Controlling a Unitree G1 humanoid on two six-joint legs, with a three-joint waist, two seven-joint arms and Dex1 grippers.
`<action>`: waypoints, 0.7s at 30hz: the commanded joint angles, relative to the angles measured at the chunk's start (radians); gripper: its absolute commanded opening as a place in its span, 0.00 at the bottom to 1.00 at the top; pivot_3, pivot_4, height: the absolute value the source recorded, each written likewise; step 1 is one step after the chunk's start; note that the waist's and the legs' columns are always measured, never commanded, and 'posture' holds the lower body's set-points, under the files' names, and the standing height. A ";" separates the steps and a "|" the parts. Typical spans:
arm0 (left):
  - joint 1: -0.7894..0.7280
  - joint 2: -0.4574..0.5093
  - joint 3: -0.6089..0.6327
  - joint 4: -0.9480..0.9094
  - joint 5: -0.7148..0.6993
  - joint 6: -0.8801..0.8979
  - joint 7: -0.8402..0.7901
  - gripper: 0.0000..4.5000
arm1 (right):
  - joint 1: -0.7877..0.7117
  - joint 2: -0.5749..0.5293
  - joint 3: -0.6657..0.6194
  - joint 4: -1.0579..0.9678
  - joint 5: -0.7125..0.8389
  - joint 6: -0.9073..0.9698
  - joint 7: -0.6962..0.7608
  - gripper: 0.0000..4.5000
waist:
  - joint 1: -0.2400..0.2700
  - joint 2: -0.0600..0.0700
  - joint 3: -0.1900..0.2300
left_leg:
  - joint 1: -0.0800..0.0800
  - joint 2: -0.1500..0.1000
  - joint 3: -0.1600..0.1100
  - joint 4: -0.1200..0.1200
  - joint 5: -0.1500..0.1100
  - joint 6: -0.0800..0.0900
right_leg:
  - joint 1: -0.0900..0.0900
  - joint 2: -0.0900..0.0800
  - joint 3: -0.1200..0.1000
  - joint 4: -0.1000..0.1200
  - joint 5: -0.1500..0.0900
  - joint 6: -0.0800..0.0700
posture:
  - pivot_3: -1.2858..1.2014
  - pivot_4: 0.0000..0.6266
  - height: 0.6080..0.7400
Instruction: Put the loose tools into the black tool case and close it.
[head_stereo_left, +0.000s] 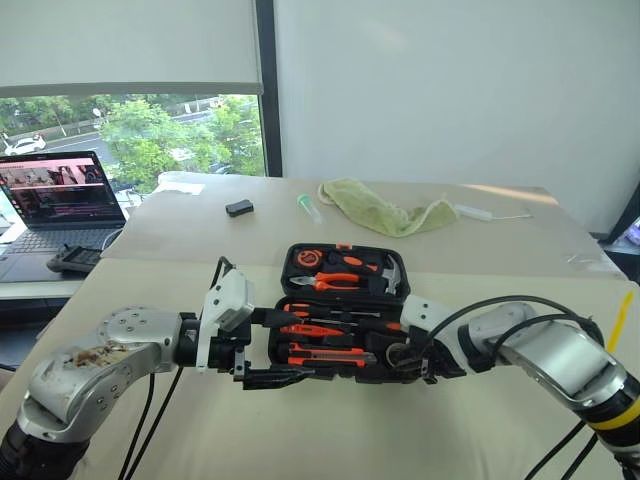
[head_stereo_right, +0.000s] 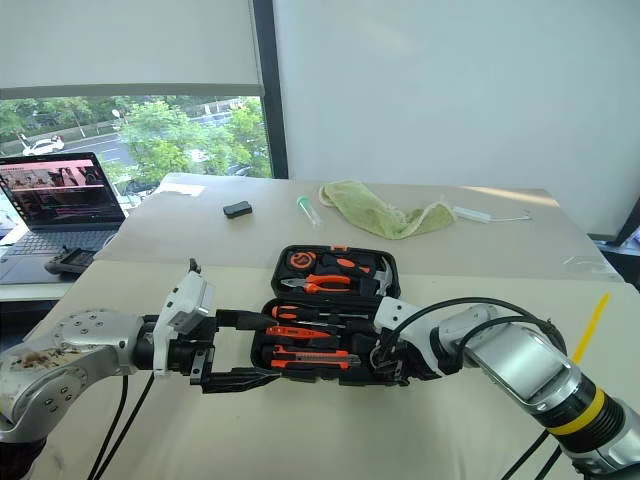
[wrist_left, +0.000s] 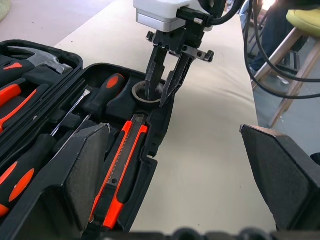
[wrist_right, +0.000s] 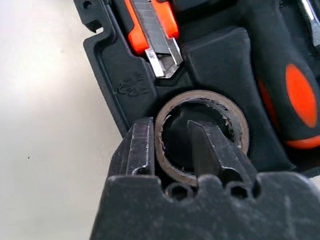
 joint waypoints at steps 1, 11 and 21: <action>-0.010 0.001 0.014 -0.019 -0.016 0.005 0.019 1.00 | 0.013 0.004 -0.126 -0.068 0.080 0.036 0.016 0.27 | 0.000 0.000 0.000 | 0.000 0.000 0.000 0.000 0.000 0.000 | 0.000 0.000 0.000 0.000 0.000 0.000 | 0.52 0.24 1.00; -0.105 -0.207 0.025 0.235 0.070 0.119 0.386 1.00 | 0.104 0.217 -0.528 -0.064 0.148 0.076 -0.257 0.29 | 0.005 0.000 0.000 | 0.000 -0.001 -0.001 0.000 0.000 0.001 | 0.001 0.000 0.000 0.001 0.003 0.001 | 0.52 0.24 1.00; -0.454 -0.449 -0.021 0.645 0.328 0.229 0.779 1.00 | -0.114 0.331 -0.403 0.358 -0.063 0.027 -0.490 1.00 | -0.002 -0.001 0.001 | 0.000 -0.002 0.000 0.000 0.004 -0.005 | 0.000 0.002 0.000 0.001 0.005 0.000 | 0.52 0.24 1.00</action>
